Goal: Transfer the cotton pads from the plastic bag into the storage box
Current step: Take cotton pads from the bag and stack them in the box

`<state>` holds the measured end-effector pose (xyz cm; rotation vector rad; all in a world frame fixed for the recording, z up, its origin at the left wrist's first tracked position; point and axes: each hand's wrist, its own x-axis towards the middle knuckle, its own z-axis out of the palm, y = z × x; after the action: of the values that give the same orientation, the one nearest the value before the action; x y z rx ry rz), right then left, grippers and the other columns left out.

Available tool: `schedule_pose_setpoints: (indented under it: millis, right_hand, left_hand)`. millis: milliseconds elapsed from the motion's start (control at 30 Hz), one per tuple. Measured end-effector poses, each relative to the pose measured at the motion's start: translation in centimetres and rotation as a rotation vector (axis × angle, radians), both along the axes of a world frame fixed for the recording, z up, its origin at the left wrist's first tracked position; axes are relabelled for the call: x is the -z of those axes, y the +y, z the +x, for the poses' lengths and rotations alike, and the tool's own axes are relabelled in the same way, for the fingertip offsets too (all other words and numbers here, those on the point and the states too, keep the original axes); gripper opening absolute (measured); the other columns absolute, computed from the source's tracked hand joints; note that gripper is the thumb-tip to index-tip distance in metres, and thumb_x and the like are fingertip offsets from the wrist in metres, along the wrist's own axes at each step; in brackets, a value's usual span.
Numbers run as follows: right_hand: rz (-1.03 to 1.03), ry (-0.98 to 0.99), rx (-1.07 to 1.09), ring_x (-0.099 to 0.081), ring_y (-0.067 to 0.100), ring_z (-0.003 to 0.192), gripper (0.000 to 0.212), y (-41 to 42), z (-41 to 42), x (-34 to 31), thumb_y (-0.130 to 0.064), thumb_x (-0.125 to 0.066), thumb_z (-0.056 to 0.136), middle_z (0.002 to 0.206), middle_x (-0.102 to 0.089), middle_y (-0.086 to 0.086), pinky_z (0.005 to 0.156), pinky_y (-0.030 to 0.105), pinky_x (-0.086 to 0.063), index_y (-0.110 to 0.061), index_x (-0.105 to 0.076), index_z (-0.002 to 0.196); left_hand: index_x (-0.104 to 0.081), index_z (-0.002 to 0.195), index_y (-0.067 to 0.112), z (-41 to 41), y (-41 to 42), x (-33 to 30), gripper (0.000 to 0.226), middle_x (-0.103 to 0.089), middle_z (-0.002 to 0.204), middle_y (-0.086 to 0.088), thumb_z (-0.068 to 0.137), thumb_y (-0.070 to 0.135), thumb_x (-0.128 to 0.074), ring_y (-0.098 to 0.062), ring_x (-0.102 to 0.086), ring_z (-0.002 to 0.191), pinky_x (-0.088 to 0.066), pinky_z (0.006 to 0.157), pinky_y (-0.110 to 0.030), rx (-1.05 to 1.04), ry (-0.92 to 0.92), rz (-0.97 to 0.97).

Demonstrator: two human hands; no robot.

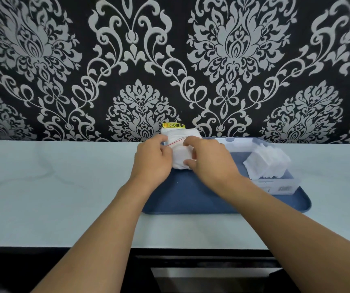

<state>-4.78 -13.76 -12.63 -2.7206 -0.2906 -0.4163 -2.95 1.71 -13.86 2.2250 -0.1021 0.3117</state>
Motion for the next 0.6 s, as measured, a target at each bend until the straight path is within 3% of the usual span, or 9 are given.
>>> schedule_pose_setpoints:
  millis: [300,467,600]
  right_hand:
    - [-0.029,-0.062,-0.014,-0.062,0.025,0.103,0.037,0.4,0.1,-0.5,-0.027,-0.067,0.089,0.113,-0.067,-0.002,0.081,0.038,-0.051,-0.031,-0.062,0.125]
    - [-0.157,-0.032,-0.002,-0.062,0.031,0.105,0.054,1.1,0.2,-0.1,-0.032,-0.063,0.090,0.121,-0.065,0.002,0.073,0.037,-0.045,-0.030,-0.045,0.141]
    - [-0.113,-0.046,0.029,-0.064,0.032,0.093,0.025,0.9,0.2,0.0,-0.022,-0.062,0.088,0.099,-0.069,0.003,0.065,0.034,-0.044,-0.025,-0.062,0.112]
  left_hand:
    - [-0.068,0.123,0.014,-0.2,-0.3,0.0,0.036,-0.073,0.108,-0.010,0.094,0.017,-0.046,-0.031,-0.067,0.097,-0.055,0.087,-0.045,-0.014,-0.029,-0.014]
    - [-0.064,0.128,0.019,-0.6,-0.8,0.1,0.054,-0.069,0.113,-0.011,0.086,0.029,-0.032,-0.032,-0.063,0.102,-0.053,0.091,-0.047,0.002,-0.051,0.021]
    - [-0.061,0.132,0.018,-0.7,-1.2,0.2,0.045,-0.068,0.119,-0.012,0.095,0.016,-0.036,-0.033,-0.060,0.111,-0.050,0.096,-0.046,-0.032,-0.061,0.008]
